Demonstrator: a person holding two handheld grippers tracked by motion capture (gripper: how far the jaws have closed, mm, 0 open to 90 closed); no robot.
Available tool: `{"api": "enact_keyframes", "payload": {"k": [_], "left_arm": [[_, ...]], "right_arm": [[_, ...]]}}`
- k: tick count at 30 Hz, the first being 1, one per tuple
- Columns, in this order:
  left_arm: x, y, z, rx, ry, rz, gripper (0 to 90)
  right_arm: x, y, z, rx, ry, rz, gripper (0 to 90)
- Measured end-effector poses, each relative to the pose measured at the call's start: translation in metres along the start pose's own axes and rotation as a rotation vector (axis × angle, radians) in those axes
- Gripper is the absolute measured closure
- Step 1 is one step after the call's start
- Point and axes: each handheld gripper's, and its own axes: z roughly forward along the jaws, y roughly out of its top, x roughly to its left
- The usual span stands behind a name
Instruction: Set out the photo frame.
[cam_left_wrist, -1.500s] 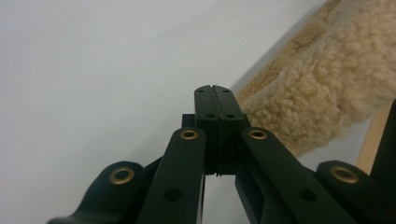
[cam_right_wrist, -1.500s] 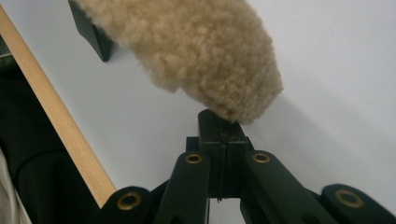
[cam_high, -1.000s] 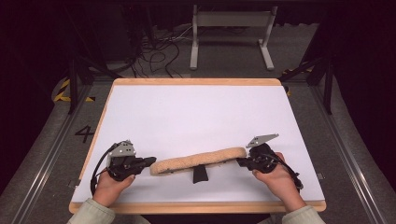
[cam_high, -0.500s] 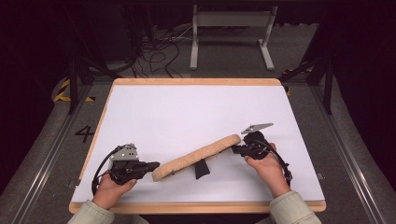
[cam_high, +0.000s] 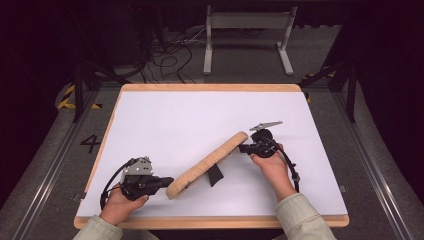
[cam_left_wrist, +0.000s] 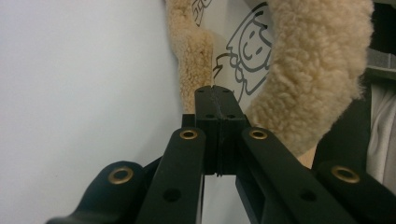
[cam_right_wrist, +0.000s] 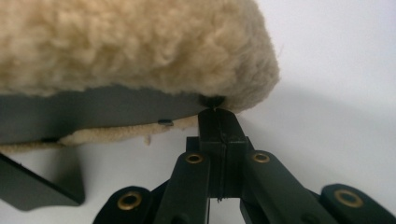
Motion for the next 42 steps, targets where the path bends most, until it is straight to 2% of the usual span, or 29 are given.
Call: {"api": "enact_keyframes", "payload": {"k": [11,16,18,20,23,24,25,26,28,29,30,33,40,42], "left_arm": [[0.001,-0.002,-0.004,-0.004,0.007,0.005,90.0],[0.003,-0.005,-0.013,-0.024,0.019,0.004,90.0],[0.002,-0.006,-0.022,-0.034,0.015,0.025,90.0],[-0.001,-0.005,-0.028,-0.038,0.002,0.051,90.0],[-0.007,-0.003,-0.034,-0.045,-0.050,0.094,90.0],[-0.007,-0.003,-0.034,-0.045,-0.050,0.094,90.0],[-0.011,-0.001,-0.037,-0.040,-0.086,0.127,90.0],[-0.013,-0.001,-0.038,-0.038,-0.098,0.133,90.0],[-0.016,0.000,-0.037,-0.024,-0.135,0.161,90.0],[-0.016,0.000,-0.037,-0.024,-0.135,0.161,90.0],[-0.018,0.000,-0.033,0.001,-0.159,0.188,90.0],[-0.020,0.000,-0.028,0.030,-0.177,0.203,90.0],[-0.019,-0.002,-0.019,0.112,-0.196,0.208,90.0],[-0.020,-0.003,-0.014,0.146,-0.200,0.195,90.0]], "right_arm": [[-0.002,0.018,0.019,-0.034,-0.013,0.046,90.0],[-0.002,0.016,0.018,-0.031,-0.017,0.041,90.0],[-0.002,0.014,0.012,-0.028,-0.026,0.031,90.0],[-0.001,0.009,0.004,-0.032,-0.030,0.015,90.0],[0.000,0.002,-0.005,-0.034,-0.025,0.008,90.0],[0.000,0.002,-0.005,-0.034,-0.025,0.008,90.0],[0.000,-0.003,-0.011,-0.031,-0.020,0.008,90.0],[0.000,-0.005,-0.013,-0.036,-0.014,0.003,90.0],[0.001,-0.009,-0.017,-0.036,-0.008,-0.006,90.0],[0.001,-0.009,-0.017,-0.036,-0.008,-0.006,90.0],[0.002,-0.012,-0.020,-0.038,-0.001,-0.008,90.0],[0.004,-0.015,-0.023,-0.038,0.011,-0.014,90.0],[0.010,-0.024,-0.029,-0.035,0.025,-0.035,90.0],[0.011,-0.027,-0.030,-0.032,0.030,-0.038,90.0]]}}
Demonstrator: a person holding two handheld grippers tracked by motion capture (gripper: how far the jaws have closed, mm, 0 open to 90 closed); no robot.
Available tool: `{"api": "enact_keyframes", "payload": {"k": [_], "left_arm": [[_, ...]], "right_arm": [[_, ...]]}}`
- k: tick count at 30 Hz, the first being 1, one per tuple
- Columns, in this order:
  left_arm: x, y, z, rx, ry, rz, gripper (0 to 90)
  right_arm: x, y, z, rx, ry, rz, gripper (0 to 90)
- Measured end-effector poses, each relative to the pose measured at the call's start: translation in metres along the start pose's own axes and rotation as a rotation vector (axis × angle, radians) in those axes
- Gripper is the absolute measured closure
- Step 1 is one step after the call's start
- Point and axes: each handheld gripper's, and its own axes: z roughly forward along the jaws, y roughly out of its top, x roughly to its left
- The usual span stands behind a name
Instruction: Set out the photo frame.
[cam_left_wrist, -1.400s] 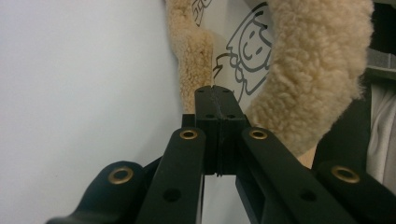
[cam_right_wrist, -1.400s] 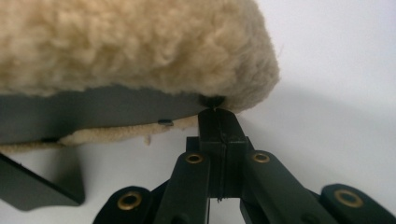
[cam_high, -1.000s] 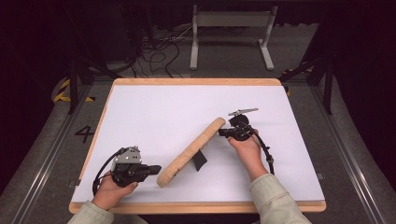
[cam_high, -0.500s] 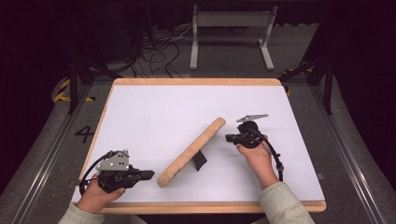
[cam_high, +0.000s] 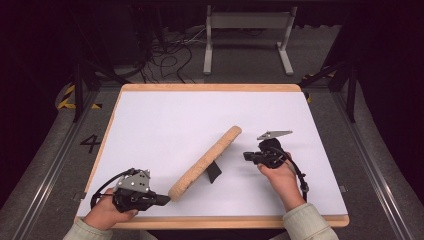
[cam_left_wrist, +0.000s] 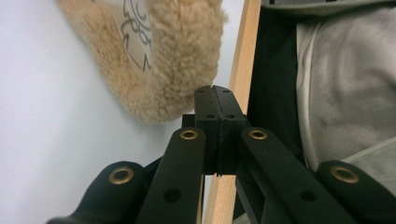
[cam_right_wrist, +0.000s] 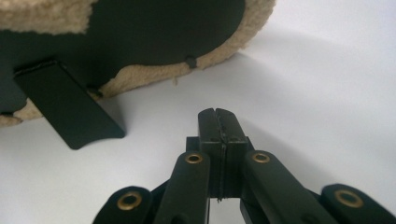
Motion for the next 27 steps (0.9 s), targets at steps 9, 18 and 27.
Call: {"api": "enact_keyframes", "payload": {"k": [9,18,27], "left_arm": [[0.008,0.000,0.006,-0.012,0.005,-0.010,90.0],[0.019,0.009,0.016,-0.046,0.025,-0.042,90.0],[0.035,0.023,0.029,-0.075,0.073,-0.090,90.0]], "right_arm": [[0.004,-0.003,-0.011,-0.016,0.005,-0.017,90.0],[0.005,-0.007,-0.022,-0.030,0.000,-0.021,90.0],[0.003,-0.009,-0.027,-0.041,-0.015,-0.011,90.0]]}}
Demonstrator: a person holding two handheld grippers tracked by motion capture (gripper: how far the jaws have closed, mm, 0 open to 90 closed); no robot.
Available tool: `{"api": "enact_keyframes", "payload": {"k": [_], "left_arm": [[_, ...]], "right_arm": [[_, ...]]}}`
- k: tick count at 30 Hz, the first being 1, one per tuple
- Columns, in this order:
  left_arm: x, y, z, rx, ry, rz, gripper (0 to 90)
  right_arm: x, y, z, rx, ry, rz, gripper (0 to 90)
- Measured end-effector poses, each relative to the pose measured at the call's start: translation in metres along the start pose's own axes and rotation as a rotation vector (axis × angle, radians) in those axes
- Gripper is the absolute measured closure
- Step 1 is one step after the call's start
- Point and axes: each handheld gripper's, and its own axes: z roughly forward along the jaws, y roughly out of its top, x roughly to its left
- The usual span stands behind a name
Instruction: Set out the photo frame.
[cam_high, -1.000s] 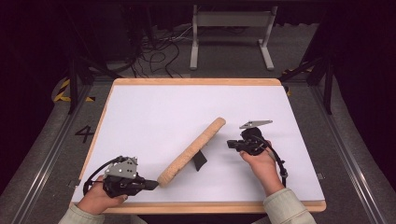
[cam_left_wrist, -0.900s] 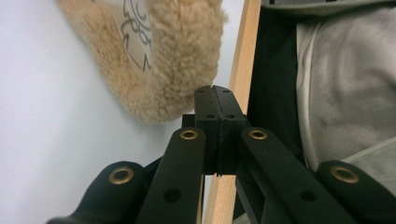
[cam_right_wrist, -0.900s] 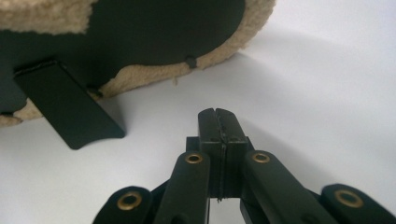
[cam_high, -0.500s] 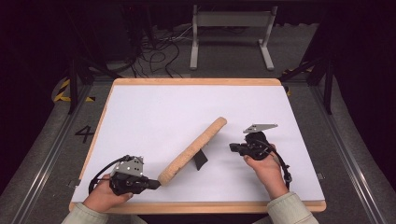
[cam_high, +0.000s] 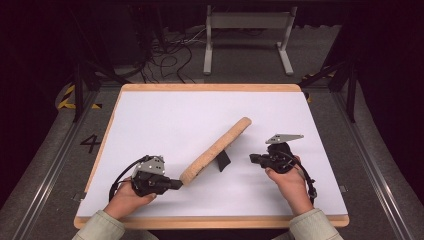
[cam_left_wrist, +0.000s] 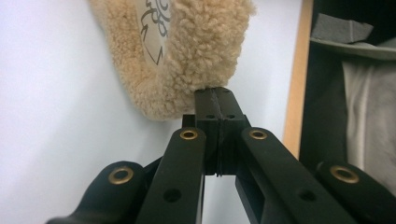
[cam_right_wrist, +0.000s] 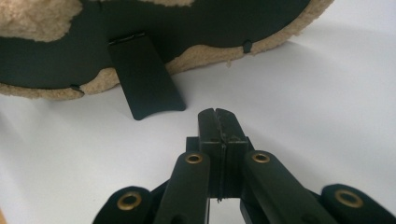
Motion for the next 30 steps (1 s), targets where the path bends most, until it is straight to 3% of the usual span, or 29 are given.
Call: {"api": "enact_keyframes", "payload": {"k": [6,7,8,9,12,15,21,30], "left_arm": [[-0.005,-0.001,-0.005,-0.024,0.036,0.011,90.0],[-0.007,-0.004,-0.011,-0.054,0.066,-0.003,90.0],[-0.007,-0.004,-0.011,-0.054,0.066,-0.003,90.0],[-0.006,-0.006,-0.015,-0.065,0.106,-0.023,90.0],[0.000,-0.008,-0.012,-0.058,0.178,-0.070,90.0],[0.001,-0.007,-0.005,-0.037,0.209,-0.078,90.0],[-0.003,-0.005,0.006,-0.003,0.198,-0.043,90.0],[-0.014,0.000,0.014,0.017,0.110,0.013,90.0]], "right_arm": [[-0.001,-0.002,-0.001,0.000,-0.015,0.001,90.0],[-0.002,-0.002,-0.004,-0.004,-0.017,0.002,90.0],[-0.002,-0.002,-0.004,-0.004,-0.017,0.002,90.0],[-0.002,-0.002,-0.005,-0.006,-0.018,0.002,90.0],[-0.003,-0.003,-0.009,-0.014,-0.027,0.001,90.0],[-0.003,-0.004,-0.013,-0.019,-0.038,0.002,90.0],[-0.005,-0.007,-0.021,-0.029,-0.048,0.005,90.0],[-0.006,-0.009,-0.030,-0.038,-0.055,0.009,90.0]]}}
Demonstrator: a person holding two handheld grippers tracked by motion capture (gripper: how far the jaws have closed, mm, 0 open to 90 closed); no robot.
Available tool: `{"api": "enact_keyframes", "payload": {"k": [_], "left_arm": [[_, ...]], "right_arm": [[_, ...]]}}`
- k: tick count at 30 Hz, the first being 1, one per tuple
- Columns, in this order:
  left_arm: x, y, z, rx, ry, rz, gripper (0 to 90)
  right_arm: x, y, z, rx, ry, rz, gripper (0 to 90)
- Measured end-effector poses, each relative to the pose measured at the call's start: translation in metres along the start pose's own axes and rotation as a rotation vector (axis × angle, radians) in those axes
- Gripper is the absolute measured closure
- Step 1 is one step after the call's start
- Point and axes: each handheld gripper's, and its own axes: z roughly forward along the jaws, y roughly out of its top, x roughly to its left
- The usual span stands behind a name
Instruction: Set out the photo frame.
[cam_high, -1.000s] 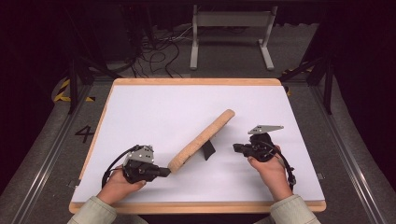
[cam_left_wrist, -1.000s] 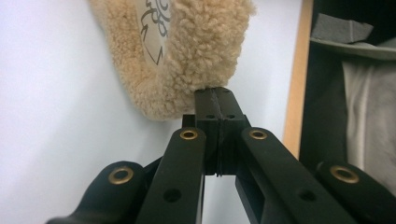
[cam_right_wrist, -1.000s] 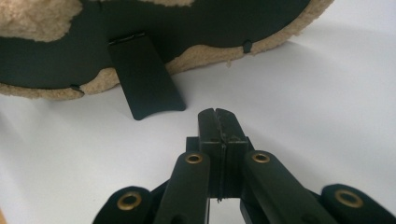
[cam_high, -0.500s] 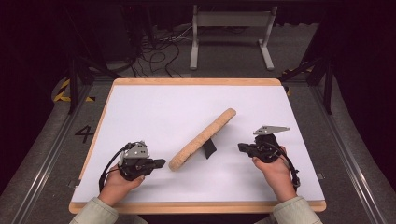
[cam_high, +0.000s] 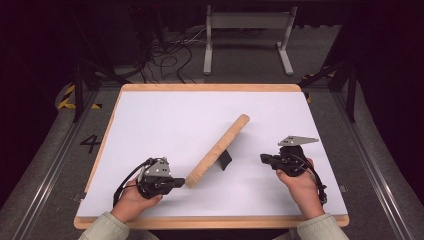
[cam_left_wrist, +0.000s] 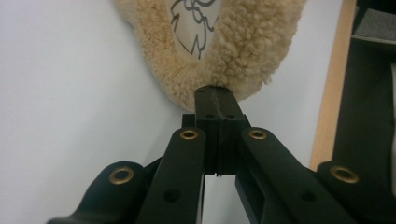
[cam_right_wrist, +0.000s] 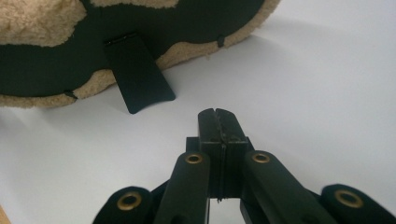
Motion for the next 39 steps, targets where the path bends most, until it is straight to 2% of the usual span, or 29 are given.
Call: {"api": "enact_keyframes", "payload": {"k": [2,11,15,16,23,26,33,37,39], "left_arm": [[-0.001,0.001,0.001,0.001,-0.006,0.006,90.0],[-0.019,0.016,0.021,0.006,-0.095,0.056,90.0],[-0.025,0.021,0.028,0.012,-0.114,0.070,90.0],[-0.029,0.027,0.034,0.012,-0.128,0.077,90.0],[-0.036,0.040,0.048,0.018,-0.152,0.103,90.0],[-0.038,0.048,0.057,0.022,-0.177,0.115,90.0],[-0.043,0.060,0.072,0.014,-0.189,0.118,90.0],[-0.044,0.062,0.074,0.014,-0.190,0.110,90.0],[-0.043,0.060,0.072,0.011,-0.177,0.106,90.0]], "right_arm": [[0.000,0.000,-0.001,0.000,0.000,-0.002,90.0],[-0.004,-0.005,-0.007,-0.008,-0.016,0.004,90.0],[-0.007,-0.006,-0.011,-0.019,-0.017,0.014,90.0],[-0.009,-0.008,-0.013,-0.022,-0.018,0.018,90.0],[-0.011,-0.008,-0.016,-0.028,-0.019,0.020,89.6],[-0.011,-0.008,-0.018,-0.038,-0.014,0.025,88.8],[-0.010,-0.007,-0.021,-0.055,-0.017,0.015,85.1],[-0.010,-0.007,-0.021,-0.063,-0.016,0.017,82.2],[-0.009,-0.007,-0.021,-0.068,-0.018,0.014,79.2]]}}
